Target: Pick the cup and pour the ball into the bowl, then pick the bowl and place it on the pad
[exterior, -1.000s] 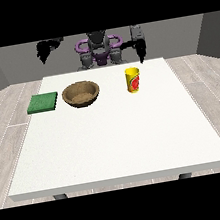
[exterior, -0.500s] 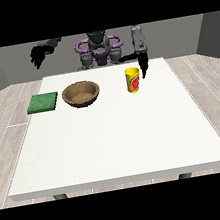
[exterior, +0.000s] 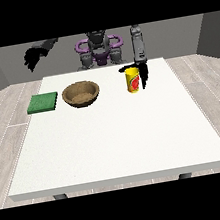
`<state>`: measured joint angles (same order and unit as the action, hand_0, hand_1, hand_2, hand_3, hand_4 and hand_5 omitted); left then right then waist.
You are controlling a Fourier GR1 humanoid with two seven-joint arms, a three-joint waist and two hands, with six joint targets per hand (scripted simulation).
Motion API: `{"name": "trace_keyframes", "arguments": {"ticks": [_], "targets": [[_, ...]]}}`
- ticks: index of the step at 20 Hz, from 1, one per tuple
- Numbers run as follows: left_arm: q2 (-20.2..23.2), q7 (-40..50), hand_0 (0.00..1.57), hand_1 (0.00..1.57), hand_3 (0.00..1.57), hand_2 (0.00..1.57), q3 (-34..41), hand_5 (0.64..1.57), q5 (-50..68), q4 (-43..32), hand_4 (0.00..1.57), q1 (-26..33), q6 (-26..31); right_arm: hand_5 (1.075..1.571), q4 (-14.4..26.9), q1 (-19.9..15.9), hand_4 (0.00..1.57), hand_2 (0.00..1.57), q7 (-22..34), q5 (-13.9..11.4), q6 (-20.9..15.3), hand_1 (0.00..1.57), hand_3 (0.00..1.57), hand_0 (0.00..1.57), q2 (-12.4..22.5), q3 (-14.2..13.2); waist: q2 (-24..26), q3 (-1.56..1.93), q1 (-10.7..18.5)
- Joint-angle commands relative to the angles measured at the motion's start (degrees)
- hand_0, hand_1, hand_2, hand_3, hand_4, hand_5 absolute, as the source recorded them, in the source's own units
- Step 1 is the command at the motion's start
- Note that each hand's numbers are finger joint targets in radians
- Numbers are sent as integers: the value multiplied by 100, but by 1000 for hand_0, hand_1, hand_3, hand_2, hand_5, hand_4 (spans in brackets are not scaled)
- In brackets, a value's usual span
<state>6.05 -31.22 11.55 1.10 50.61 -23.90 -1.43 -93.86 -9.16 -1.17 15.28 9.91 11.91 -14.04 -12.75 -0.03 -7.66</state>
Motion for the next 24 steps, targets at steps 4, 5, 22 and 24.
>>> {"name": "trace_keyframes", "arguments": {"ticks": [4, 5, 22, 24], "targets": [[58, -903, 919, 919, 1379, 1316, 73, 1538, -343, -936, 1243, -21, -527, 1569, 49, -147, 662, 0, 70, 550, 408, 0, 0, 0, 313, -335, -279, 0, -276], [206, -793, 1151, 1151, 1571, 1571, 314, 1475, -347, -1110, 1309, -485, -992, 1568, -435, -117, 650, 0, 233, 291, 264, 0, 121, 0, 177, 25, -365, -4, -558], [45, 1192, 1337, 1337, 1571, 1571, -1577, 1525, -2973, -1354, 1408, -1059, -3380, 1562, 1119, 4, 634, 0, 556, 617, 648, 0, 250, 0, 705, -563, 1199, 33, -213], [304, 1681, 1362, 1362, 1571, 1571, -1997, 1533, -3697, -1647, 1448, -1197, -3638, 1562, 1257, -151, 643, 0, 780, 881, 812, 0, 174, 0, 937, -710, 1303, 48, -348]]}}
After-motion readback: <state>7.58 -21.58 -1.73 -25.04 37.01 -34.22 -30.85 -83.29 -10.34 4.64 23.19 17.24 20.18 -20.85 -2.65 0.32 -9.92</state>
